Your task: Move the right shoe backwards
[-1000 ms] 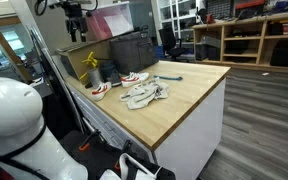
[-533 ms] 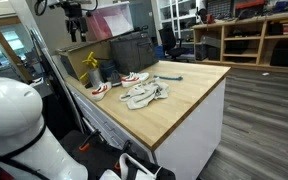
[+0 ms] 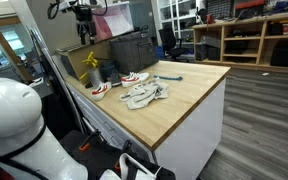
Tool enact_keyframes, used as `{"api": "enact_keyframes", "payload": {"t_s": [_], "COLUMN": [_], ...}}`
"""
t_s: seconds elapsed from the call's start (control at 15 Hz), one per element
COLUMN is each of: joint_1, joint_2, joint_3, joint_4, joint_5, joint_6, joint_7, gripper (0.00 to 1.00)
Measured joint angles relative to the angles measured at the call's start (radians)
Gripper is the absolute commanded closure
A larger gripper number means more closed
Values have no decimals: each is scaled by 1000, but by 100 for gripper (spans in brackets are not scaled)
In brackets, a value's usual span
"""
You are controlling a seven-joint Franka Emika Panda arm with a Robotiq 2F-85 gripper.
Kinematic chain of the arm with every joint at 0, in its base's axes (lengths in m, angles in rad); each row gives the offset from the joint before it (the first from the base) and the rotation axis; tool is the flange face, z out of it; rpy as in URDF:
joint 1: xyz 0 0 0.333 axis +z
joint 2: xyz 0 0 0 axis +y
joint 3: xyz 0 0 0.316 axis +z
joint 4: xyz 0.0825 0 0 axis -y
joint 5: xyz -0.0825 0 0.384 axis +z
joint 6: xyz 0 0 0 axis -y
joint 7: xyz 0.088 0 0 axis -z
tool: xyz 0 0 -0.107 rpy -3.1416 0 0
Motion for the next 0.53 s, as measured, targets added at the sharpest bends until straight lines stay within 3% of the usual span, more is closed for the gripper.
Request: {"api": "enact_keyframes", "payload": {"t_s": [0.53], "joint_1": [-40], "joint_2": [259], "joint_3": [-111], "joint_4": [188], "joint_5": [-26], "joint_6": [11], "joint_7": [43], "gripper": [0]}}
